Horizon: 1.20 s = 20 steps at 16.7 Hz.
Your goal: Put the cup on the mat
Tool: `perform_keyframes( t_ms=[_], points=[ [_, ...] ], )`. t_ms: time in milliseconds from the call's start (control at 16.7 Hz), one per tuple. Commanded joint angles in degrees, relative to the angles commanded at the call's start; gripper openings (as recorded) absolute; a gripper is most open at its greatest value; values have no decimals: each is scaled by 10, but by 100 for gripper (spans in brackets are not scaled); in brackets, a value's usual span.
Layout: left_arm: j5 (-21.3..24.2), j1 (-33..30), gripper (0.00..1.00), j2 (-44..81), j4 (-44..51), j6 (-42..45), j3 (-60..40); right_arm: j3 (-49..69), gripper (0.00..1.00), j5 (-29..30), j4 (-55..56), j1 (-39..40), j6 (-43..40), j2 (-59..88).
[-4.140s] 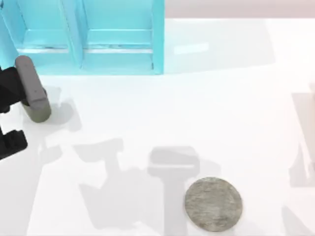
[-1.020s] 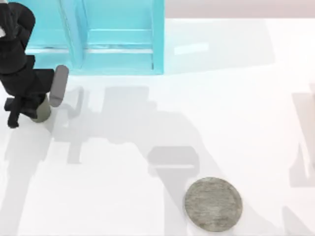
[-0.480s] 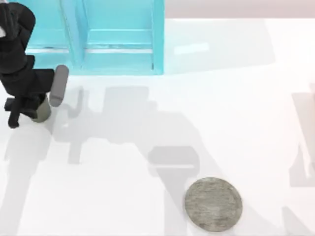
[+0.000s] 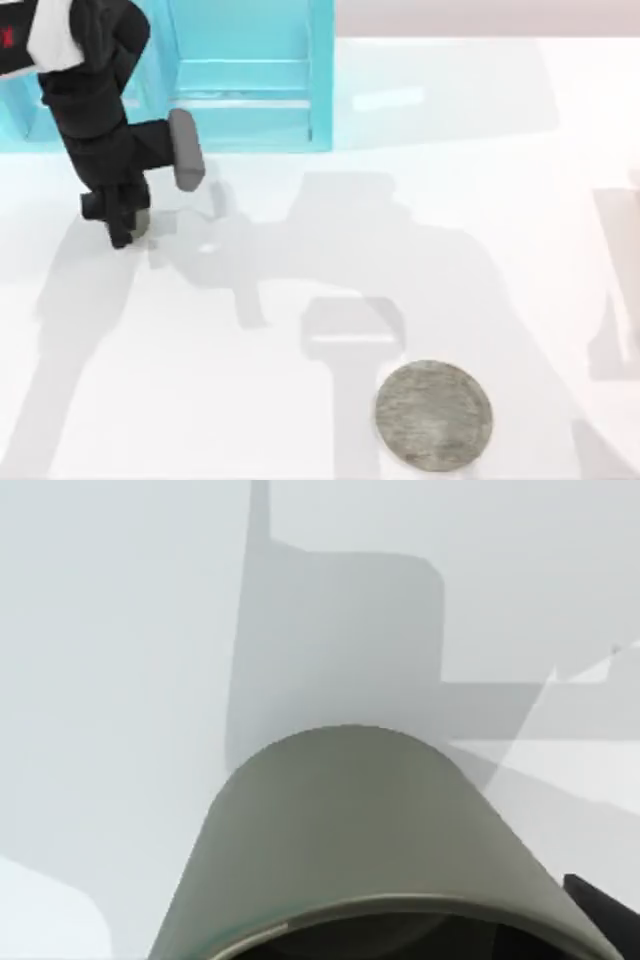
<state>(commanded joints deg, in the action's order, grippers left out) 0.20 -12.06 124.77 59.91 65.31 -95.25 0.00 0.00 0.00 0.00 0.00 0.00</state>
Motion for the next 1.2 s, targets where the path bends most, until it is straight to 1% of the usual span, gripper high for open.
perform_keyframes(
  t_ms=[240,900,1080,1200],
  points=[
    [1,-79,0,10,25,-205,-39,0,100,0,0,0,0,0],
    [3,-334,0,43,104,-854,-167,0,100,0,0,0,0,0],
    [4,-395,0,51,123,-1007,-197,0,100,0,0,0,0,0],
    [4,-429,0,56,134,-1093,-213,0,100,0,0,0,0,0]
  ],
)
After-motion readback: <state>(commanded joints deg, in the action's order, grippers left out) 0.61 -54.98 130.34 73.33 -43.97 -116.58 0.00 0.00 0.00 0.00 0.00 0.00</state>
